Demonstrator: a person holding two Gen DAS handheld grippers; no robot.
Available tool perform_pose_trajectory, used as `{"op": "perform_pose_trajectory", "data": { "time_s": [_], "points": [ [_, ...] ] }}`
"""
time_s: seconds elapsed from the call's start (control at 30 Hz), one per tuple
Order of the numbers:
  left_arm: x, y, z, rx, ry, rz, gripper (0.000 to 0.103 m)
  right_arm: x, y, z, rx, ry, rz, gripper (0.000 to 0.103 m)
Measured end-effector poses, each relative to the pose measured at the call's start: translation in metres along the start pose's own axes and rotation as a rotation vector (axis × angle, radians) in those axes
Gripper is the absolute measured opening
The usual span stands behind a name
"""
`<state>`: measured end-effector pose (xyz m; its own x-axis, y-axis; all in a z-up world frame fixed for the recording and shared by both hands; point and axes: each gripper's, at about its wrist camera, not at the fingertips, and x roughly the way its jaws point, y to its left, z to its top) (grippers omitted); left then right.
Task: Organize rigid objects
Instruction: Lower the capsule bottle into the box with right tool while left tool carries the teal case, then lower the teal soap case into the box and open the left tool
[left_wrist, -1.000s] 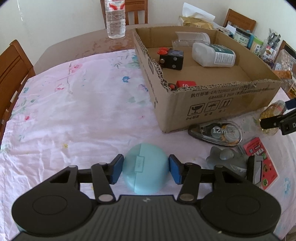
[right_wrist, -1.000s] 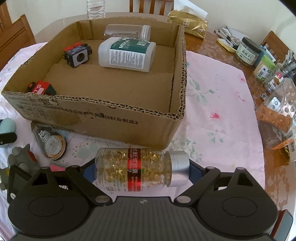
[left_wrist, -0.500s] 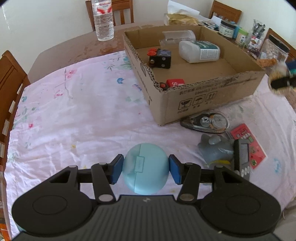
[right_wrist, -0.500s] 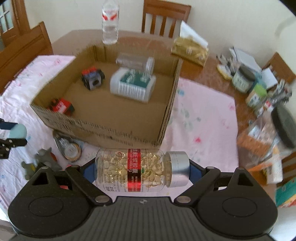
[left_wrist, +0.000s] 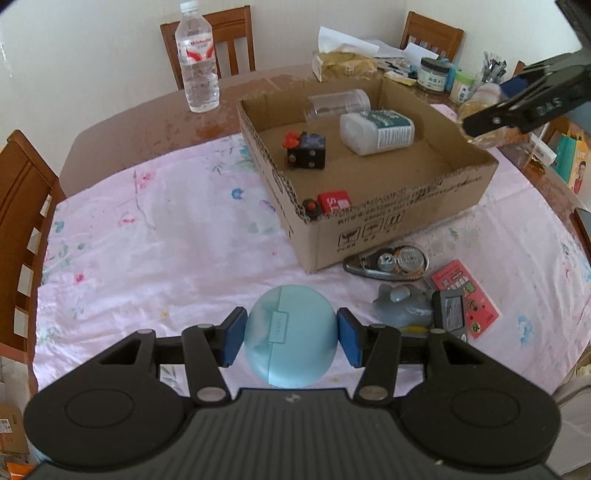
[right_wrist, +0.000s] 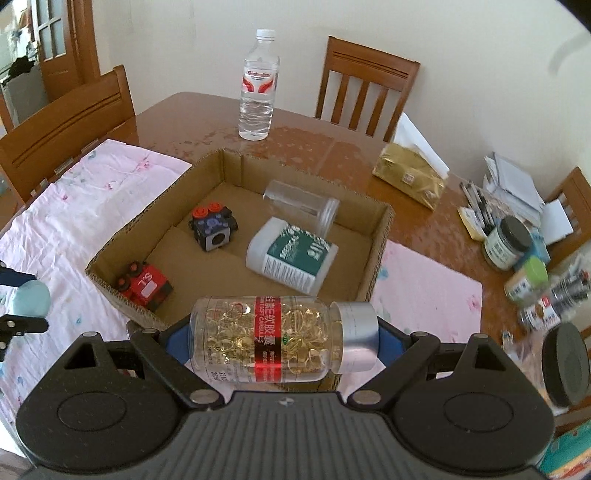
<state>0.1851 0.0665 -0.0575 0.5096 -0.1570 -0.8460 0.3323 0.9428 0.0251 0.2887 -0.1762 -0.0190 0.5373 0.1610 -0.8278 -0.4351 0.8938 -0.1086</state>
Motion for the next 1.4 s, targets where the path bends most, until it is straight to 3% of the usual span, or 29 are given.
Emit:
{"op": "perform_pose_trajectory", "data": {
  "time_s": [0.07,0.13,0.5,0.97,1.2,1.4],
  "points": [
    [-0.001,0.001,0.002,0.0,-0.003,0.003,0.052,0.006,-0.001,0.005,0.011,-0.007,-0.001,0.096],
    [-0.001,0.0,0.004,-0.002,-0.008,0.006,0.052,0.009,-0.002,0.006,0.017,-0.015,0.007,0.103],
    [-0.006,-0.007,0.019,0.026,-0.03,-0.016,0.052,0.002,0.003,-0.013,0.093,-0.008,0.035,0.103],
    [-0.013,-0.034,0.081,0.107,-0.138,-0.092,0.052,-0.02,0.008,-0.045,0.244,-0.046,-0.028,0.103],
    [0.018,-0.045,0.117,0.102,-0.169,-0.13,0.052,-0.029,0.001,-0.063,0.307,-0.041,-0.057,0.103],
    [0.06,-0.054,0.126,0.069,-0.115,-0.137,0.052,-0.034,0.0,-0.08,0.324,-0.008,-0.098,0.103]
  ]
}}
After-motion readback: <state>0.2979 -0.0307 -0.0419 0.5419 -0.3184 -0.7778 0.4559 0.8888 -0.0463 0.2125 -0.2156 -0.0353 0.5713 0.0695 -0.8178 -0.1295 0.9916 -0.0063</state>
